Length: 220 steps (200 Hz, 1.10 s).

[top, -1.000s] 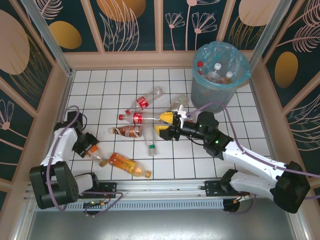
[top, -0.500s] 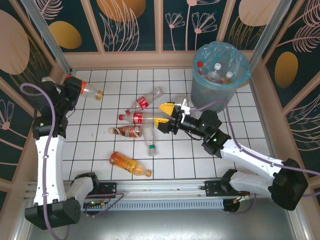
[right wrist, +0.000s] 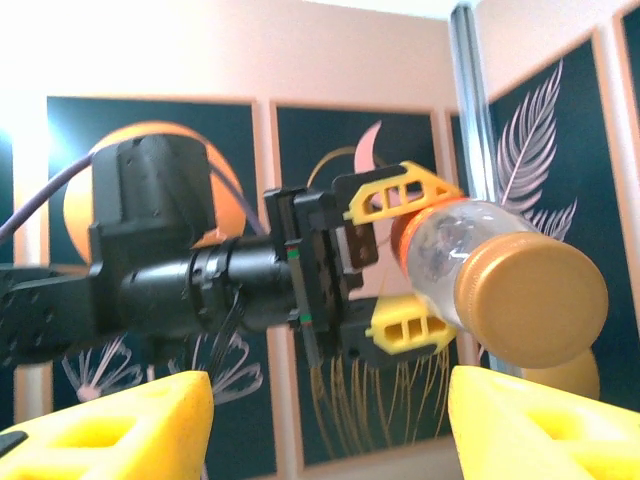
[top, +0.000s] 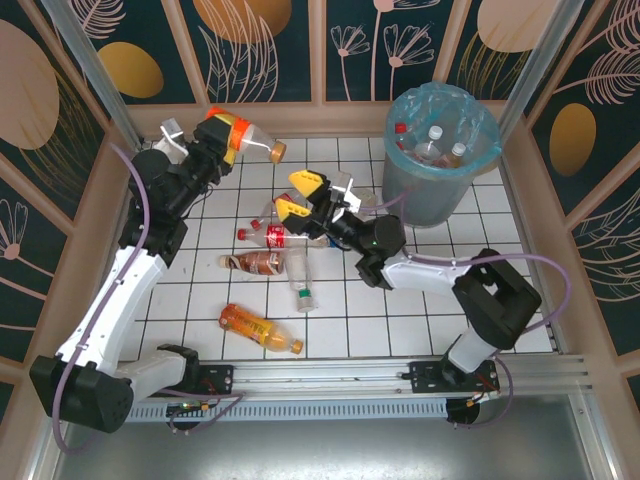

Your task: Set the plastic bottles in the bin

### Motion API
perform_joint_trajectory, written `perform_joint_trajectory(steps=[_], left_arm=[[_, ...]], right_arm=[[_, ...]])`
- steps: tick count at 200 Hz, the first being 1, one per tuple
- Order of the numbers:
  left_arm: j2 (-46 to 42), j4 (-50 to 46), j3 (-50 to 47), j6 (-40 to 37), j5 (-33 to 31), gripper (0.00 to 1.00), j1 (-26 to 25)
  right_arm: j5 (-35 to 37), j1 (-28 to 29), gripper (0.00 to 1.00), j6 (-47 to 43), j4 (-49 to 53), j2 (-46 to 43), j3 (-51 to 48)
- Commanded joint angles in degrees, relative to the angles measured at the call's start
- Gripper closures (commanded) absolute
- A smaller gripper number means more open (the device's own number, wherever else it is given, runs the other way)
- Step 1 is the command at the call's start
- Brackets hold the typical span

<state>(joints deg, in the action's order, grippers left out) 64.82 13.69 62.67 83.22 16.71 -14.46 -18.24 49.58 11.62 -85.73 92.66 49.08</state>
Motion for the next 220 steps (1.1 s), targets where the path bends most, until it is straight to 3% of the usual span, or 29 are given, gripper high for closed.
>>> perform_joint_trajectory(steps=[1, 87, 220], left_arm=[[-1.6, 10.3, -1.3, 5.4, 0.2, 1.0, -0.5], [-1.9, 16.4, -3.0, 10.6, 2.5, 1.0, -0.9], [-4.2, 20.2, -8.7, 14.6, 5.4, 1.0, -0.9]], right_arm=[[7.0, 1.0, 0.36, -3.0, -10.4, 2.3, 4.4], [9.3, 1.0, 0.32, 0.5, -11.6, 12.7, 20.5], [8.8, 0.8, 0.26, 6.1, -11.8, 16.3, 27.1]])
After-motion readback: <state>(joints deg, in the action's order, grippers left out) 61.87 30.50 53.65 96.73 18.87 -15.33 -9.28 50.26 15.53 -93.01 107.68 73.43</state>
